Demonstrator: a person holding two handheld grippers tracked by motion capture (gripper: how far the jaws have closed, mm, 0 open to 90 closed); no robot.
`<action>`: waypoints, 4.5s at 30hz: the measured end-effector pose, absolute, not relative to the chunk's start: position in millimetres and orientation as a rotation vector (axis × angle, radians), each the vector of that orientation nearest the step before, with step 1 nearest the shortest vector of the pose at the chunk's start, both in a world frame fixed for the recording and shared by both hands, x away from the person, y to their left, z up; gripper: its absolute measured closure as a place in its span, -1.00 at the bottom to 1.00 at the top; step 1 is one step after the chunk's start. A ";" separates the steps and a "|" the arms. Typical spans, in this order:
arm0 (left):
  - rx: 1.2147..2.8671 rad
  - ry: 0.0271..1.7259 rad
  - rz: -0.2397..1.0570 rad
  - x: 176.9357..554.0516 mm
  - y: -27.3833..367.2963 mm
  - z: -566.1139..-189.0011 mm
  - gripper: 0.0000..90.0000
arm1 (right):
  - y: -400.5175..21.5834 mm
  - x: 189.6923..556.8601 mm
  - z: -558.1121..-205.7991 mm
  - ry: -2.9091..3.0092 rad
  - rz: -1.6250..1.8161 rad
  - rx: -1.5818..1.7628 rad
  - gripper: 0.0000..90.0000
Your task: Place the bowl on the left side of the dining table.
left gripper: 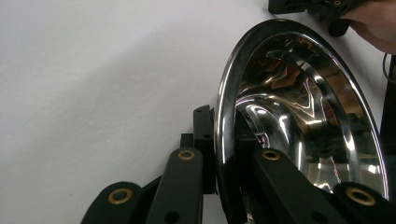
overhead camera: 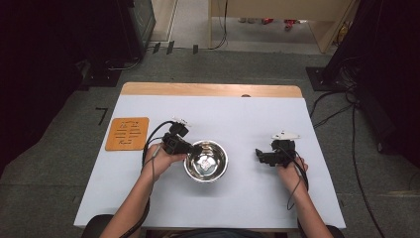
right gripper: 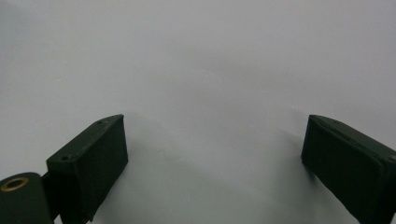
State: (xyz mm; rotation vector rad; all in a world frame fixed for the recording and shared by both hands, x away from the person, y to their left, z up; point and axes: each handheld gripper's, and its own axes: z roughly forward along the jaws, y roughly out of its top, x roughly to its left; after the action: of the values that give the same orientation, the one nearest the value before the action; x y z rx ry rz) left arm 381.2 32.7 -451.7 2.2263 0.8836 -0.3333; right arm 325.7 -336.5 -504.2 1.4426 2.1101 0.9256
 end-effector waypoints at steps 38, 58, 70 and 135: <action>2.198 0.973 -0.288 391.1 63.0 -442.5 0.93 | -336.3 325.7 -504.2 2.109 0.924 1.442 -0.85; 2.190 0.997 -0.294 393.9 71.6 -440.4 0.93 | -335.8 324.9 -504.0 2.104 0.918 1.427 -0.85; 2.173 1.022 -0.293 395.7 80.1 -438.0 0.93 | -336.4 325.6 -504.0 2.109 0.924 1.443 -0.85; 2.151 1.128 -0.277 405.9 119.2 -441.3 0.93 | -336.3 325.6 -504.2 2.109 0.925 1.442 -0.85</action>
State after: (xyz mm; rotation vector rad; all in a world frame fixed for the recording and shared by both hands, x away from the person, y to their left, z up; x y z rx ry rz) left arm 405.9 119.2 -441.3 2.1506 1.1279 -0.2765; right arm 325.6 -336.3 -504.2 1.4421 2.1087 0.9250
